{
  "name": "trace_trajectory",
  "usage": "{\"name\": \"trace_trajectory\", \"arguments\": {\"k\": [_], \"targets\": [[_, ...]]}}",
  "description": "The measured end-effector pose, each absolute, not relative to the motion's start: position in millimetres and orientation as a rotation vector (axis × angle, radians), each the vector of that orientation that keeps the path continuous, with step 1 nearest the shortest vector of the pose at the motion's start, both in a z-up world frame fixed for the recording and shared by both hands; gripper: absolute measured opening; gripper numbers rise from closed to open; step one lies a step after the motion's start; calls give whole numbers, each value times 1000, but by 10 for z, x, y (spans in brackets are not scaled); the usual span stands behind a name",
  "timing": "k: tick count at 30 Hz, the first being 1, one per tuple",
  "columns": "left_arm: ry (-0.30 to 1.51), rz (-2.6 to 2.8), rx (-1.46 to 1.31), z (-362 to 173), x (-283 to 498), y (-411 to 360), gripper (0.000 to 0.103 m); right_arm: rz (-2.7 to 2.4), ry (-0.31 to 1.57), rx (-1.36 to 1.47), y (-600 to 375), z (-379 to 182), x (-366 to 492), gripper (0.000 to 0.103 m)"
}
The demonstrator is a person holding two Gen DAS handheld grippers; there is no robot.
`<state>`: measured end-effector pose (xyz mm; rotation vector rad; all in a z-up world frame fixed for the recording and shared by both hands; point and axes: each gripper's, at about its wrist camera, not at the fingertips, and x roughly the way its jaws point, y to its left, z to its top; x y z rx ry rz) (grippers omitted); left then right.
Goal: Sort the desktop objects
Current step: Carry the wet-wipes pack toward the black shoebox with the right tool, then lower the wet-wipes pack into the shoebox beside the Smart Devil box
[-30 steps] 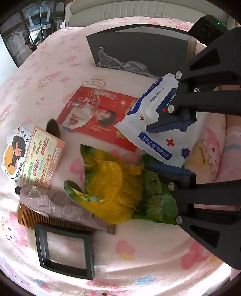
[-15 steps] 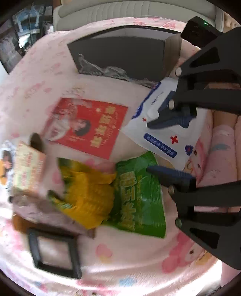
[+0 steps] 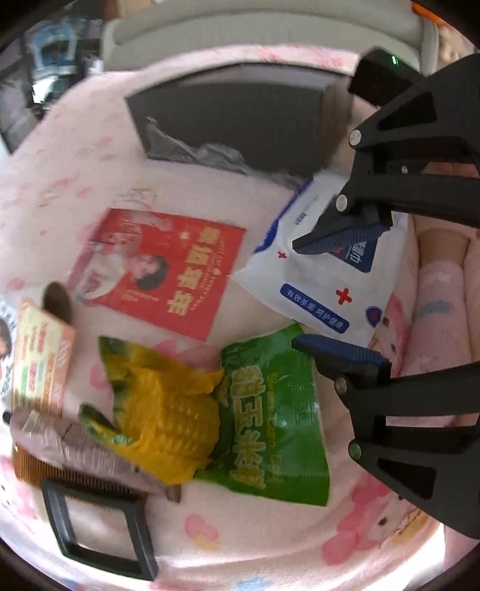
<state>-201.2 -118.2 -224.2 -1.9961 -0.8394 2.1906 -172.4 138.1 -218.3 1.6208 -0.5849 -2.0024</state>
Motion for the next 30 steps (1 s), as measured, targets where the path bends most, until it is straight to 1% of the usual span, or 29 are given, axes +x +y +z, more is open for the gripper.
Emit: {"name": "trace_trajectory", "arguments": {"k": [1, 2, 4, 6, 9, 11, 12, 14, 16, 21, 23, 24, 25, 26, 28, 30], "targets": [[-822, 2177, -2002, -2264, -2031, -1140, 62, -1999, -584, 1624, 1367, -2194, -1726, 51], [-791, 2166, -2015, -2290, -2043, -1093, 68, -1994, -582, 1624, 1353, -2200, -1723, 51], [-715, 2155, -2033, -2321, -2060, -992, 75, -1980, -575, 1627, 1322, -2214, -1715, 51], [-645, 2159, -2037, -2319, -2064, -900, 76, -1970, -571, 1633, 1301, -2233, -1708, 51], [-631, 2159, -2027, -2293, -2041, -877, 72, -1975, -582, 1627, 1293, -2243, -1707, 51], [-639, 2154, -2018, -2281, -2025, -882, 65, -1971, -600, 1605, 1321, -2221, -1695, 53], [-629, 2152, -2013, -2272, -2017, -866, 63, -1970, -600, 1591, 1320, -2205, -1687, 53], [-589, 2153, -2000, -2246, -1998, -810, 58, -1972, -579, 1559, 1283, -2165, -1667, 53], [-530, 2159, -1986, -2212, -1973, -730, 57, -1983, -554, 1537, 1258, -2130, -1648, 53], [-544, 2192, -1952, -2143, -1890, -709, 46, -1990, -569, 1544, 1267, -2149, -1661, 53], [-534, 2204, -1949, -2151, -1885, -686, 46, -1986, -569, 1589, 1233, -2233, -1701, 54], [-533, 2201, -1965, -2191, -1905, -674, 48, -1982, -569, 1618, 1208, -2287, -1725, 56], [-543, 2191, -1981, -2228, -1924, -675, 52, -1978, -573, 1633, 1191, -2323, -1742, 58], [-556, 2179, -1996, -2263, -1941, -678, 53, -1972, -583, 1630, 1184, -2336, -1750, 58], [-573, 2167, -2006, -2293, -1958, -681, 53, -1965, -598, 1611, 1174, -2336, -1752, 58], [-563, 2179, -1964, -2216, -1914, -656, 51, -1975, -599, 1545, 1191, -2235, -1698, 56]]}}
